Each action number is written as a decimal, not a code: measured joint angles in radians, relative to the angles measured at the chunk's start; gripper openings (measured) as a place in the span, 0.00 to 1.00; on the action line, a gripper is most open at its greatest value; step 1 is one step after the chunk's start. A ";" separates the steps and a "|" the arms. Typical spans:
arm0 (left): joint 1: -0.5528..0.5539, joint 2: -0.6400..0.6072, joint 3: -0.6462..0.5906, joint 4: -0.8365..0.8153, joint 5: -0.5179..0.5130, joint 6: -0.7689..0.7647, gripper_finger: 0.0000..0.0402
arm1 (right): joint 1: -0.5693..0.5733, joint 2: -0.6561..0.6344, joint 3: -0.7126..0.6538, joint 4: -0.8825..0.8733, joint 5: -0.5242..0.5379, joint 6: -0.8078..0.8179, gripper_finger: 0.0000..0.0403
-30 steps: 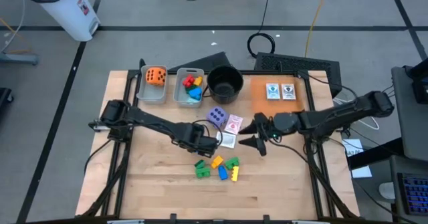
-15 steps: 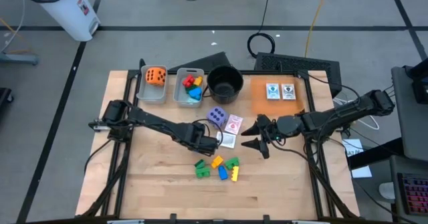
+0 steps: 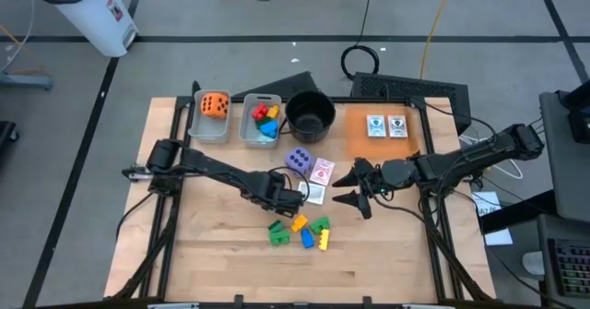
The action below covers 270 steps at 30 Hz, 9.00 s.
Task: Pick & Place Toys
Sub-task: Put the blue game piece into the right gray bin, then put the brown deck of cards into the orange bin
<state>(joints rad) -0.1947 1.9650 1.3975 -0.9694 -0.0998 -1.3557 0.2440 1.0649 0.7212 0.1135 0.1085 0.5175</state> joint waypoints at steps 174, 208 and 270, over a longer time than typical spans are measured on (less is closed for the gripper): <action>0.776 0.027 0.225 -0.148 0.027 1.222 0.34 | -0.290 0.000 0.001 0.008 -0.005 -0.006 0.56; 0.803 0.027 0.146 -0.145 0.103 1.201 0.66 | -0.289 0.000 0.001 0.008 -0.005 0.020 0.56; -0.251 -0.525 -0.101 0.363 -0.416 0.625 0.56 | -0.059 0.209 0.002 0.273 0.018 0.097 0.56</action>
<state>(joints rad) -0.4461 1.4400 1.2966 -0.6069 -0.5161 -0.7309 0.1849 1.2736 0.7228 0.3863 0.1262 0.6148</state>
